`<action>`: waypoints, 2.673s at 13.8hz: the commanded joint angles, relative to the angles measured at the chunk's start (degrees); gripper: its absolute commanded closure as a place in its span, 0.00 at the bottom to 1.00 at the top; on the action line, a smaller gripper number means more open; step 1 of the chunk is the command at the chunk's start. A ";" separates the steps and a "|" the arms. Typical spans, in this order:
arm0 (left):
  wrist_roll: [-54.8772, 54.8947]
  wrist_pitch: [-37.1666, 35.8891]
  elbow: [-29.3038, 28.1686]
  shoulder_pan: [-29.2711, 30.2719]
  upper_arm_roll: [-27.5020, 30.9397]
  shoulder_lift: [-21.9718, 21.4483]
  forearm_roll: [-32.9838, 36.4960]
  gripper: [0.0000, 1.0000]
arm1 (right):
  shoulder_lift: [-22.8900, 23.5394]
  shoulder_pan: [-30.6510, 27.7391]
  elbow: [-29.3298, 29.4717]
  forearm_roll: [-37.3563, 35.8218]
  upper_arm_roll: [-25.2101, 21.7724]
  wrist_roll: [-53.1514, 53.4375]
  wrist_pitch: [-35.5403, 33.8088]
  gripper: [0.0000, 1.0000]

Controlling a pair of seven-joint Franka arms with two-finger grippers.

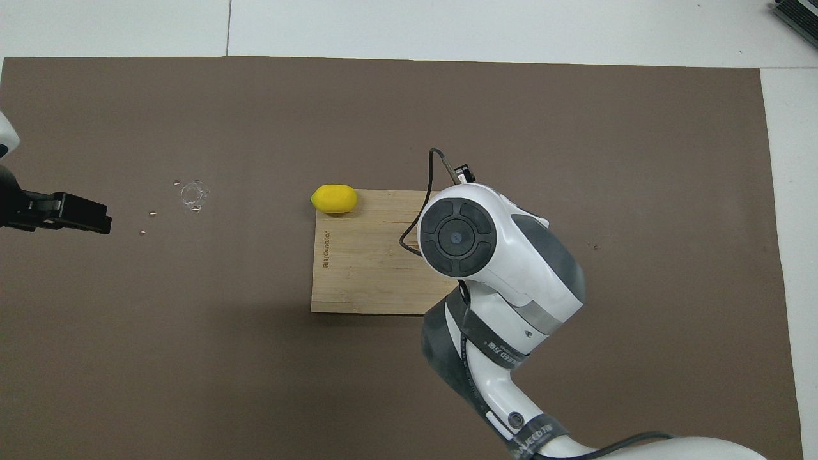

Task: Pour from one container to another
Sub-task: 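Tilt the clear glass over the metal cup with the right gripper, then turn the glass upright and carry it back with the right gripper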

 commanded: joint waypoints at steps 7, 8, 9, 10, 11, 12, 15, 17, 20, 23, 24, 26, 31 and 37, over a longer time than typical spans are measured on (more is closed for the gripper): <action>0.35 0.28 -1.31 0.75 -0.77 -1.04 -0.22 0.00 | 0.49 -0.29 3.72 5.96 0.21 1.48 -2.81 1.00; 0.43 0.89 -1.31 0.74 -0.86 -1.13 -0.22 0.00 | 0.49 -0.29 3.72 6.40 0.30 1.48 -2.81 1.00; 0.26 0.37 -0.70 0.57 -0.77 -0.95 -0.31 0.00 | 0.57 -0.64 3.81 6.75 0.30 1.39 -2.72 1.00; 0.26 0.11 -0.52 0.66 -0.77 -1.04 -0.40 0.00 | 0.84 -0.73 3.90 7.11 0.30 1.39 -2.72 1.00; 0.35 -0.59 -0.43 0.74 -0.68 -1.13 -0.57 0.00 | 0.84 -0.82 3.90 7.20 0.30 1.39 -2.72 1.00; 0.35 -1.38 0.70 0.83 -0.68 -1.04 -0.75 0.00 | 0.84 -0.91 3.99 7.37 0.30 1.31 -2.72 1.00; 0.26 -2.53 1.86 1.10 -0.51 -0.95 -2.23 0.00 | 0.93 -1.00 3.99 9.48 0.21 1.31 -2.54 1.00; 0.26 -2.62 1.42 1.10 -0.24 -1.13 -2.51 0.00 | 0.93 -1.08 3.99 10.01 0.30 1.22 -2.54 1.00; 0.35 -2.45 0.72 0.92 -0.33 -1.48 -2.51 0.00 | 1.01 -2.22 4.25 12.81 0.21 0.69 -2.46 1.00; 0.35 -2.45 0.71 1.01 -0.24 -1.48 -2.51 0.00 | 1.01 -4.06 4.43 17.81 0.21 0.17 -1.67 1.00; 0.35 -2.45 0.71 1.01 -0.24 -1.48 -2.51 0.00 | 1.01 -4.85 4.43 19.49 0.21 0.08 -1.58 1.00; 0.35 -2.45 0.71 1.01 -0.24 -1.48 -2.51 0.00 | 1.01 -6.87 4.08 23.00 0.21 -1.32 -1.66 1.00; 0.35 -2.45 0.71 1.01 -0.24 -1.48 -2.51 0.00 | 0.49 -13.02 1.36 32.05 0.21 -5.89 -1.84 1.00; 0.35 -2.45 0.71 1.01 -0.24 -1.48 -2.51 0.00 | -1.36 -22.68 -4.53 45.93 0.21 -18.53 -1.05 1.00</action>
